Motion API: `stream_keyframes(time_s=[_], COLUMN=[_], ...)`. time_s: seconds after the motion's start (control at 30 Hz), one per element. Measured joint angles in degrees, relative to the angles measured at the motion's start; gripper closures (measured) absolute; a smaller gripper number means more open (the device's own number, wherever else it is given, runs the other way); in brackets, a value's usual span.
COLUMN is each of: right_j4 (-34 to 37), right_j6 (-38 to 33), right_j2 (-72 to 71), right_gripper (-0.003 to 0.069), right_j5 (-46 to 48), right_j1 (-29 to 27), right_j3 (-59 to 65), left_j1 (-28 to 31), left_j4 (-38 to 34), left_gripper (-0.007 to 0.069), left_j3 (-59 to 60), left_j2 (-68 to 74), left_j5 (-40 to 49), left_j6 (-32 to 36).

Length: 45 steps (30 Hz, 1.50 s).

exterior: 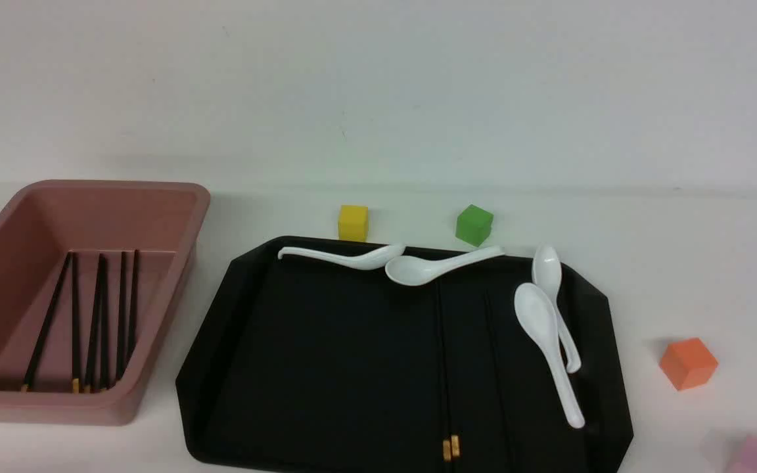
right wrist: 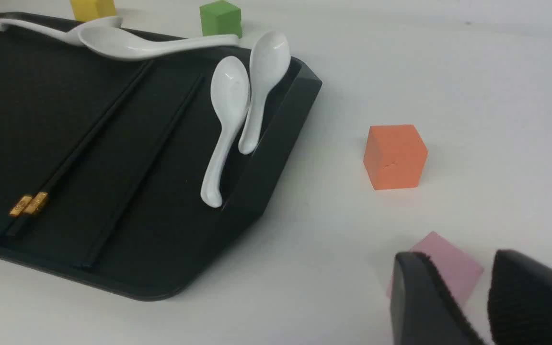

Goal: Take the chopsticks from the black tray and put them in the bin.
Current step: Use the right arm to grab a pair of chopsticks

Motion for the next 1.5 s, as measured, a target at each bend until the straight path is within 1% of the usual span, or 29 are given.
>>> stream_keyframes(time_s=[0.97, 1.1, 1.17, 1.23, 1.27, 1.33, 1.43, 1.5], right_j4=[0.0, -1.7, -0.8, 4.8, 6.5, 18.5, 29.9, 33.5], right_j6=[0.0, 0.0, 1.6, 6.6, 8.0, 18.0, 27.0, 29.5], right_j2=[0.0, 0.0, 0.0, 0.0, 0.0, 0.0, 0.0, 0.0], right_gripper=[0.0419, 0.0419, 0.0419, 0.0419, 0.0419, 0.0419, 0.0419, 0.0419], right_j5=[0.0, -0.3, -1.1, -2.6, -2.9, -5.2, -6.7, -7.0], right_j1=[0.0, 0.0, 0.0, 0.0, 0.0, 0.0, 0.0, 0.0], right_j3=[0.0, 0.0, 0.1, 0.2, 0.3, 0.3, 0.3, 0.3], left_j1=[0.0, 0.0, 0.0, 0.0, 0.0, 0.0, 0.0, 0.0], left_j4=[0.0, 0.0, 0.0, 0.0, 0.0, 0.0, 0.0, 0.0], left_gripper=[0.0605, 0.0603, 0.0603, 0.0603, 0.0603, 0.0601, 0.0596, 0.0594], left_j3=[0.0, 0.0, 0.0, 0.0, 0.0, 0.0, 0.0, 0.0], left_j2=[0.0, 0.0, 0.0, 0.0, 0.0, 0.0, 0.0, 0.0], left_j5=[0.0, 0.0, 0.0, 0.0, 0.0, 0.0, 0.0, 0.0], left_j6=[0.0, 0.0, 0.0, 0.0, 0.0, 0.0, 0.0, 0.0])
